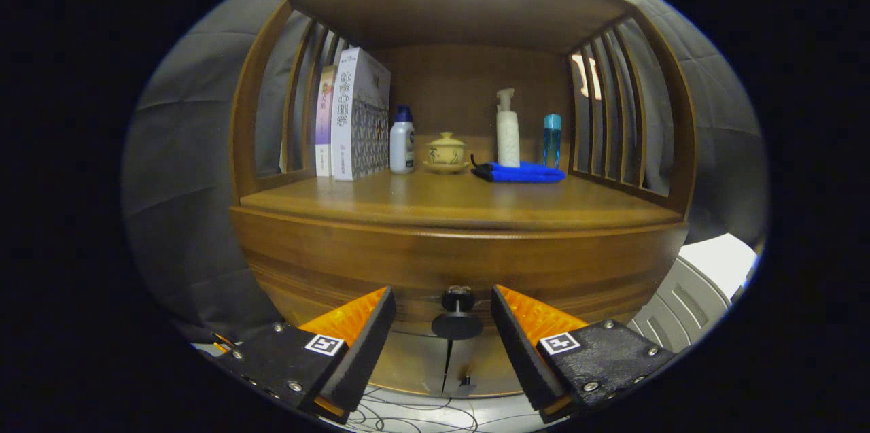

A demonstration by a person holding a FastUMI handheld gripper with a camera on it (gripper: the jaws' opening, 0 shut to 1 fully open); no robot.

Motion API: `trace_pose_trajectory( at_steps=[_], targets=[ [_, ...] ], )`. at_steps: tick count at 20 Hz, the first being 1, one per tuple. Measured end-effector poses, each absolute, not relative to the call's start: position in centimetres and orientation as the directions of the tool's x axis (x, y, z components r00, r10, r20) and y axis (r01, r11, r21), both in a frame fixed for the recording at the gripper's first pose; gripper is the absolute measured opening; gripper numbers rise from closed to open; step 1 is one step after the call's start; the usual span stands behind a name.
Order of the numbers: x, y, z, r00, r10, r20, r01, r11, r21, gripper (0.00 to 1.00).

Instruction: Pull open the drawer, take out the items inside it, and place them on the countertop above the cabinet.

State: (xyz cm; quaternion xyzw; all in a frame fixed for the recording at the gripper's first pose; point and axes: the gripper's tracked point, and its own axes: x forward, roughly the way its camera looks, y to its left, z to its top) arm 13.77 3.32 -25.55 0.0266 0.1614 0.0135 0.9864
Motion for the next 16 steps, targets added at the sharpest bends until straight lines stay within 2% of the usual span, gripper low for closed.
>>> trace_pose_trajectory(
  at_steps=[3, 7, 10, 13, 16],
  targets=[
    [13.9, 3.1, -26.8, 0.938, 0.031, -0.345, -0.011, 0.998, 0.059, 0.83],
    [14.9, 2.4, -27.2, 0.94, 0.004, -0.34, 0.011, 0.999, 0.044, 0.67],
    [15.1, 2.1, -27.6, 0.942, -0.004, -0.336, 0.025, 0.998, 0.057, 0.5],
    [15.5, 2.1, -27.7, 0.952, -0.006, -0.305, 0.037, 0.995, 0.094, 0.47],
    [15.0, 2.2, -28.0, 0.952, 0.025, -0.306, 0.018, 0.99, 0.137, 0.38]
  ],
)
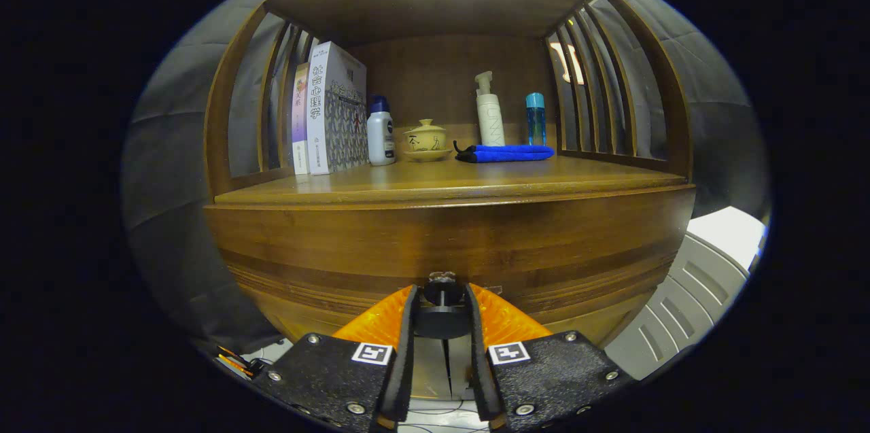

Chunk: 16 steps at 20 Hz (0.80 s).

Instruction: Pull open the drawer, take out the items inside it, and place them on the countertop above the cabinet.

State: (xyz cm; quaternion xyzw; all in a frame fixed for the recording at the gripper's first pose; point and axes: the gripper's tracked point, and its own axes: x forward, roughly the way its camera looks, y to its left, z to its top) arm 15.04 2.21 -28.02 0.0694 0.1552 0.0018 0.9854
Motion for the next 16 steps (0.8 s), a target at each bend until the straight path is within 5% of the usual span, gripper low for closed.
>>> trace_pose_trajectory(
  at_steps=[16],
  targets=[
    [2.3, 2.7, -27.3, 0.924, 0.054, -0.379, -0.016, 0.995, 0.103, 0.33]
  ],
)
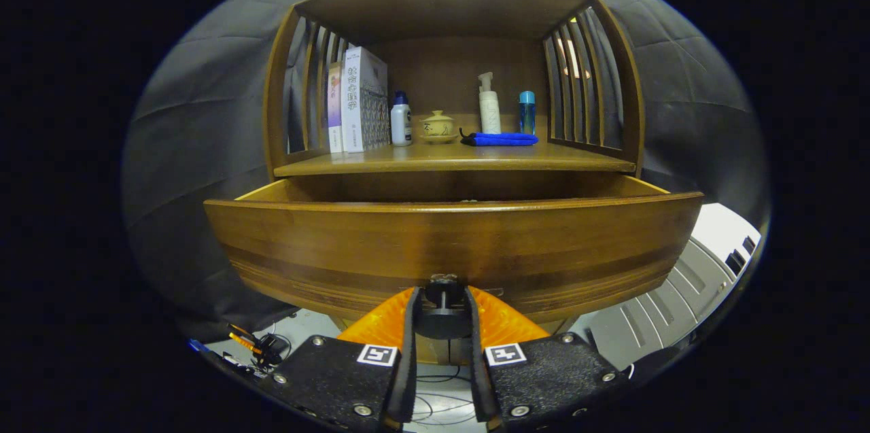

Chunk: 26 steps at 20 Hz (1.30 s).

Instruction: Pull open the drawer, take out the items inside it, and place them on the countertop above the cabinet.

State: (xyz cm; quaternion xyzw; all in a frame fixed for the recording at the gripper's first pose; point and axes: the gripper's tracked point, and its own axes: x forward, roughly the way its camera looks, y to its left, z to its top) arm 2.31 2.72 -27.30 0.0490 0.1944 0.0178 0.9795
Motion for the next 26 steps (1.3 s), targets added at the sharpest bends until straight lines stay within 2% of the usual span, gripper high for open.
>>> trace_pose_trajectory(
  at_steps=[9, 13, 15, 21, 23, 26],
  targets=[
    [-4.5, 3.4, -28.0, 0.901, 0.065, -0.429, -0.006, 0.991, 0.137, 0.33],
    [-5.2, 3.9, -28.2, 0.897, 0.083, -0.434, -0.026, 0.99, 0.136, 0.33],
    [-5.5, 4.0, -27.9, 0.896, 0.114, -0.429, -0.047, 0.985, 0.165, 0.49],
    [-5.0, 3.4, -20.6, 0.952, 0.137, -0.275, -0.088, 0.979, 0.184, 0.96],
    [-3.9, 2.4, -18.3, 0.957, 0.099, -0.272, -0.065, 0.989, 0.131, 0.95],
    [-1.4, 1.8, -17.1, 0.937, 0.047, -0.345, -0.031, 0.998, 0.053, 0.95]
  ],
)
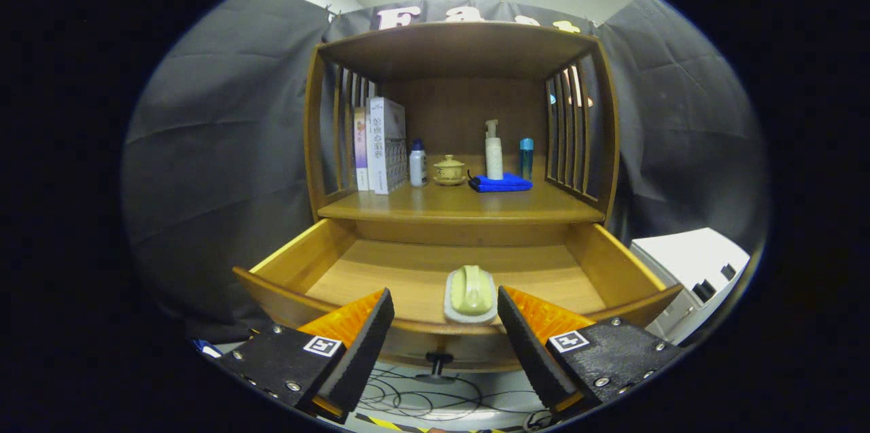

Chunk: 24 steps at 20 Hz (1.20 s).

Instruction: Pull open the drawer, take out the items inside it, and place them on the countertop above the cabinet.

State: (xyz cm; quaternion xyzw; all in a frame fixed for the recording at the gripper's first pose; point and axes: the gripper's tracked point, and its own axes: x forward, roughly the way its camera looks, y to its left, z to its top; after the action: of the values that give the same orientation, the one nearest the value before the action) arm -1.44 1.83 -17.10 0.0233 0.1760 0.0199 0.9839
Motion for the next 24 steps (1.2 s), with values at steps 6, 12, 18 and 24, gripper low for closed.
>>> trace_pose_trajectory(
  at_steps=[6, 12, 18, 24],
  targets=[
    [4.1, 2.1, -18.3, 0.841, -0.027, -0.54, 0.038, 0.999, 0.01, 0.96],
    [9.4, 0.1, -21.9, 0.73, -0.07, -0.68, 0.114, 0.993, 0.02, 0.96],
    [11.0, 0.3, -24.4, 0.65, -0.035, -0.759, 0.084, 0.996, 0.026, 0.95],
    [10.6, -0.1, -25.9, 0.596, -0.041, -0.802, 0.057, 0.998, -0.009, 0.89]
  ],
)
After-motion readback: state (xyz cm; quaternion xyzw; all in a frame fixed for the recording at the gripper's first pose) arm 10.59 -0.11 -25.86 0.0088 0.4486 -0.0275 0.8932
